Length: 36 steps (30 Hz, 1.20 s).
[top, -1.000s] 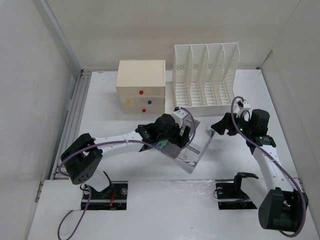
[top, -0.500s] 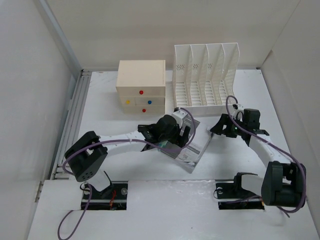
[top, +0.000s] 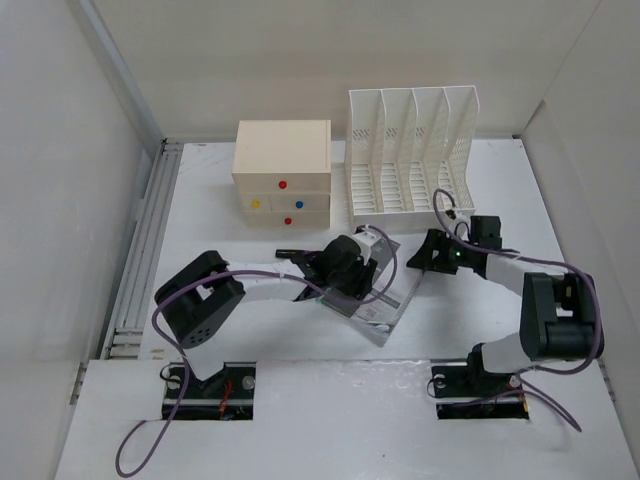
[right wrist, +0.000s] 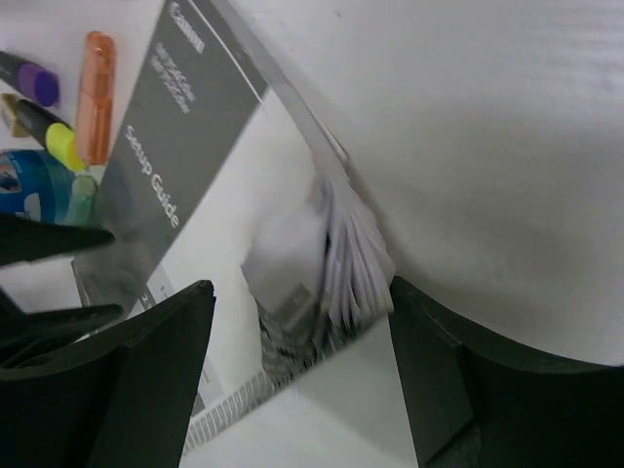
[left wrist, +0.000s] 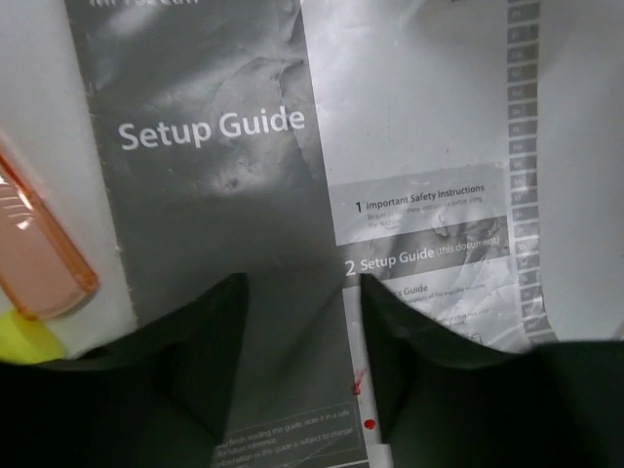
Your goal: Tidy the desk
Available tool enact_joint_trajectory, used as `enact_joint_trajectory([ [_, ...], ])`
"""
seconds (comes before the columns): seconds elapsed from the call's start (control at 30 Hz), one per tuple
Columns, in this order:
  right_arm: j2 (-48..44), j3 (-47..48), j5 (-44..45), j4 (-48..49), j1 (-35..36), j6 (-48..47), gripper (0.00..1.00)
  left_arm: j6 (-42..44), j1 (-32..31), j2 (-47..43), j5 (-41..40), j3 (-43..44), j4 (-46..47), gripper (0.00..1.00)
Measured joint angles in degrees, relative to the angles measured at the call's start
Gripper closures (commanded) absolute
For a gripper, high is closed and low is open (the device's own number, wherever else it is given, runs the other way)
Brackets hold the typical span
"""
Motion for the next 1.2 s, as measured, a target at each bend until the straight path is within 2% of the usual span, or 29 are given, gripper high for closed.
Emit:
enact_joint_trajectory([
  [0.1,3.74,1.44,-2.6,3.58,1.64,-0.17,0.28,-0.17,0.0,1.81,1.18,0.31,-0.13,0.75],
  [0.13,4.76,1.95,-3.19,4.5,2.32,-0.35,0.32,-0.17,0.02,2.16,1.46,0.52,-0.17,0.84],
  [0.2,6.54,2.69,-4.24,5.99,3.54,-0.57,0.41,-0.26,0.07,2.71,2.1,1.22,-0.22,0.91],
  [0.23,7.37,2.95,-4.61,6.69,4.11,-0.79,0.53,-0.24,0.07,2.97,2.43,1.55,-0.28,0.93],
  [0.33,9.33,3.1,-5.77,7.08,5.53,-0.92,0.73,-0.28,0.07,4.07,3.5,2.58,-0.63,0.95],
  [0.37,9.49,3.06,-6.12,6.93,5.84,-0.92,0.88,-0.28,0.07,4.5,4.04,2.93,-0.83,0.97],
  [0.4,9.38,3.06,-6.45,6.88,5.88,-0.96,0.94,-0.28,0.07,5.01,4.59,3.39,-1.01,0.97],
  [0.43,8.87,3.06,-6.8,6.84,5.86,-0.7,1.0,-0.28,0.07,5.44,5.03,3.85,-1.05,0.97],
  [0.53,5.62,2.84,-7.1,5.75,5.81,-0.81,1.0,-0.31,0.09,6.12,6.08,4.66,-1.11,0.97],
  [0.6,2.73,2.29,-7.45,5.07,5.38,-1.27,1.0,-0.33,0.07,6.25,6.73,4.85,-1.07,0.92],
  [0.67,-0.42,2.03,-8.07,3.41,4.22,-1.92,1.0,-0.35,0.04,6.03,7.08,4.98,-1.07,0.84],
  [0.7,-2.08,2.03,-8.13,2.36,3.28,-2.49,1.0,-0.31,-0.02,5.73,7.21,5.14,-1.07,0.64],
  [0.8,-7.04,3.08,-8.37,-2.03,0.83,-5.4,1.0,0.35,-0.04,2.4,6.97,5.27,-2.45,0.38],
  [0.83,-8.63,4.61,-8.44,-4.33,0.28,-7.06,1.0,0.52,-0.02,0.57,6.88,5.27,-3.23,0.25],
  [1.0,-12.96,16.65,-6.95,-15.96,2.1,-17.46,1.0,1.62,0.57,-13.46,8.44,5.27,-4.28,0.09],
  [1.2,-17.97,27.96,-4.2,-24.87,5.49,-27.06,1.0,2.67,2.03,-31.17,7.93,5.11,-1.16,0.04],
])
